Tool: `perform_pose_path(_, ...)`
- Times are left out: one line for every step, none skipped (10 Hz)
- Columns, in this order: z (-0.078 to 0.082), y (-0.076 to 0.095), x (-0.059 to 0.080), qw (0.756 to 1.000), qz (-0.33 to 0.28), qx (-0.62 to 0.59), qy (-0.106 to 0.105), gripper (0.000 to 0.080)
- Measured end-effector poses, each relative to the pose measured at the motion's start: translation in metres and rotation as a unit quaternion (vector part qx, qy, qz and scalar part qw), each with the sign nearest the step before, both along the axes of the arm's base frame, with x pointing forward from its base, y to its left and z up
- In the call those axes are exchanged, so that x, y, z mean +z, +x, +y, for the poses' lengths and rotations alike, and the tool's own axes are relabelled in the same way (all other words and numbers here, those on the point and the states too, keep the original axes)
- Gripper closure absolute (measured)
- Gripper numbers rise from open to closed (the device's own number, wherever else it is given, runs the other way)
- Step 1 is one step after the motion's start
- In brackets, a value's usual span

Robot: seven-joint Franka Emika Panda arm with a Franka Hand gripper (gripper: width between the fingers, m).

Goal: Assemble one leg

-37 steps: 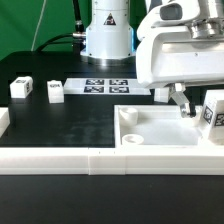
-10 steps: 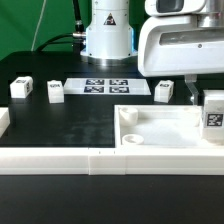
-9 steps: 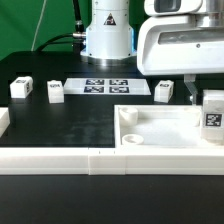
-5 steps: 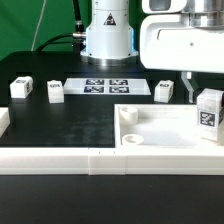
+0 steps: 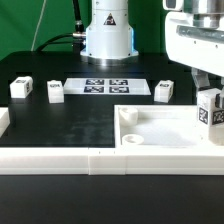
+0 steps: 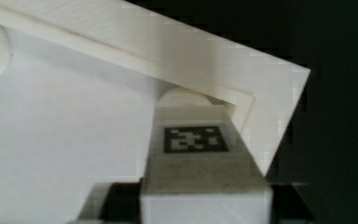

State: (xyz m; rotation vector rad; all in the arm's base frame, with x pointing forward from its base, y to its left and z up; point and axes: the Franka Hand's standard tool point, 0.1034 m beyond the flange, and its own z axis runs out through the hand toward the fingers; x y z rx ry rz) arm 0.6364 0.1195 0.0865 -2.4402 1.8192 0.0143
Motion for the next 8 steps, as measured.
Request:
perform_pose_path(0.0011,-0.0003,-0.0002,0.999,0.004,-0.04,0.006,0.0507)
perform_pose_path(0.0029,-0.0006,-0.0003,0.998,0.006,-0.055,0.011,0.0419)
perform_pose_path(0.0033,-0.0008,-0.0005,0.999,0.004,-0.037,0.01,0.0419)
perform_pose_path(0.0035,-0.0009,-0.0007,1.0,0.002,-0.015,0.009,0.0243)
perform_pose_path(0.0051,-0.0014,-0.0012,1.0,0.0,0.015,0.008,0.0243)
perform_pose_path(0.0075,-0.002,-0.0017,0.998,-0.003,0.059,0.005,0.0169)
perform_pose_path(0.0077,-0.0019,-0.0016,0.993,-0.008,0.115,0.002,0.0156)
perform_pose_path(0.0062,-0.0006,-0.0021,0.983,-0.012,0.186,-0.001,0.0156)
